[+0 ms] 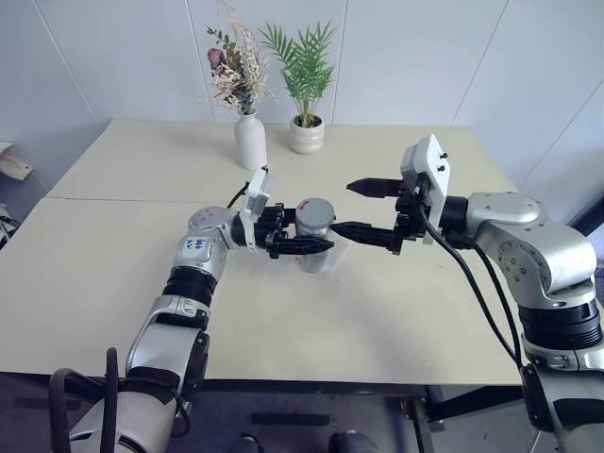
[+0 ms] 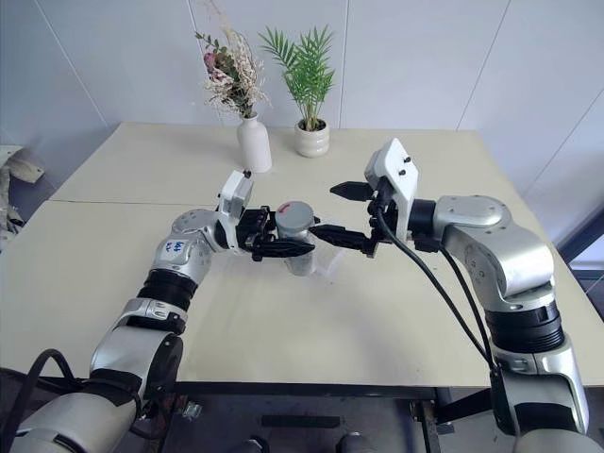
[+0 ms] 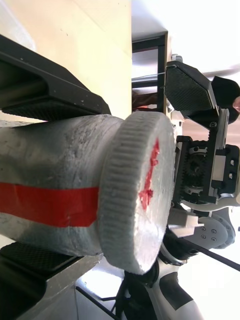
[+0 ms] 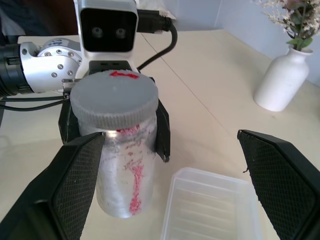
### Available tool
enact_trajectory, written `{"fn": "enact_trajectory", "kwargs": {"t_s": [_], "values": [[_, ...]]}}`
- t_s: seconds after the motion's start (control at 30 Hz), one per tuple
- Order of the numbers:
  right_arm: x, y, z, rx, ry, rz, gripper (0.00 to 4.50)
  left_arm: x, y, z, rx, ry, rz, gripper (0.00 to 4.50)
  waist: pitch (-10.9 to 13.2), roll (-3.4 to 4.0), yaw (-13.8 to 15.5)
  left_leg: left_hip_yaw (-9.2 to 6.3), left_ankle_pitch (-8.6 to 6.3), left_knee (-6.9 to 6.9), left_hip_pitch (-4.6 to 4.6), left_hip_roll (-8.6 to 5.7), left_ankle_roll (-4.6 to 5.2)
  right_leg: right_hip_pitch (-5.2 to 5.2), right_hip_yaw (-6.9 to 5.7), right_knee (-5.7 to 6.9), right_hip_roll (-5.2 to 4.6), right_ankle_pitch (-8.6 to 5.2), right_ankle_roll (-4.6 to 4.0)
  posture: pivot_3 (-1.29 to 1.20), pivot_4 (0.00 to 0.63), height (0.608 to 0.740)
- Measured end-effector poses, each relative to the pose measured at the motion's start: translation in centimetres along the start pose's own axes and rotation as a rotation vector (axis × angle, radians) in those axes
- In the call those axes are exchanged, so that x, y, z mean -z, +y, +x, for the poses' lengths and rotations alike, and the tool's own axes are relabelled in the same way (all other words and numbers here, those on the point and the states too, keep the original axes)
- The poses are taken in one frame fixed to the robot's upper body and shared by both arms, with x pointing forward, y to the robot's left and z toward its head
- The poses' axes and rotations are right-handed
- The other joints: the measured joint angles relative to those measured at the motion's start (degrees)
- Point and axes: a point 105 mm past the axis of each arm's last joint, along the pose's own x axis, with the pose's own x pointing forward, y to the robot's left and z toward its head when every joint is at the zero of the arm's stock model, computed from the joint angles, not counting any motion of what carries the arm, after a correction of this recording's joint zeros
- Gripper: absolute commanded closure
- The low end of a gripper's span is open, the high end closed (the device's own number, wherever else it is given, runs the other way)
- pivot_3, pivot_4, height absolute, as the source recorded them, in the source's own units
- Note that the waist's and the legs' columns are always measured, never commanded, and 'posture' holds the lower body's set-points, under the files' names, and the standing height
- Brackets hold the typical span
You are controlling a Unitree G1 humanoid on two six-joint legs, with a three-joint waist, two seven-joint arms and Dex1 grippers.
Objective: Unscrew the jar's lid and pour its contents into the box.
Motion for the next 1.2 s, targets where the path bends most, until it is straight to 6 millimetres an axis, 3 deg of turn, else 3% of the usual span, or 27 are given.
{"fn": "enact_trajectory", "kwargs": {"t_s": [0.37, 0.6, 0.93, 1.2], "values": [[-1.1, 2.6, -0.2, -0.087, -0.01, 0.003, 0.02, 0.0, 0.0, 0.1, 0.002, -0.001, 0.0, 1.9, 0.0, 0.0, 0.0, 0.0, 0.0, 0.0, 0.0, 0.0, 0.0, 0.0, 0.01, 0.01, 0.0, 0.0, 0.0, 0.0, 0.15, 0.74], [-3.1, 2.8, 1.0, -0.103, -0.078, -0.031, 0.02, 0.1, -0.1, 0.5, 0.012, -0.008, -0.002, 1.9, 0.0, 0.0, 0.0, -0.01, 0.01, 0.0, 0.0, 0.0, 0.01, 0.0, 0.01, 0.01, 0.0, 0.0, 0.0, 0.0, 0.15, 0.74], [-2.7, 2.3, 3.7, -0.111, -0.101, -0.018, 0.02, 0.2, -0.2, 0.8, 0.021, -0.01, 0.001, 1.9, 0.0, 0.0, 0.0, 0.01, 0.0, 0.0, 0.0, 0.0, 0.01, -0.01, 0.02, 0.02, 0.0, 0.0, 0.0, 0.0, 0.15, 0.74], [-2.6, 2.5, 4.7, -0.127, -0.105, -0.021, 0.02, 0.2, -0.2, 0.8, 0.021, -0.008, 0.004, 1.9, 0.0, 0.0, 0.0, 0.01, 0.0, 0.01, 0.0, 0.0, 0.01, -0.01, 0.02, 0.02, 0.0, 0.0, 0.0, 0.0, 0.15, 0.74]]}}
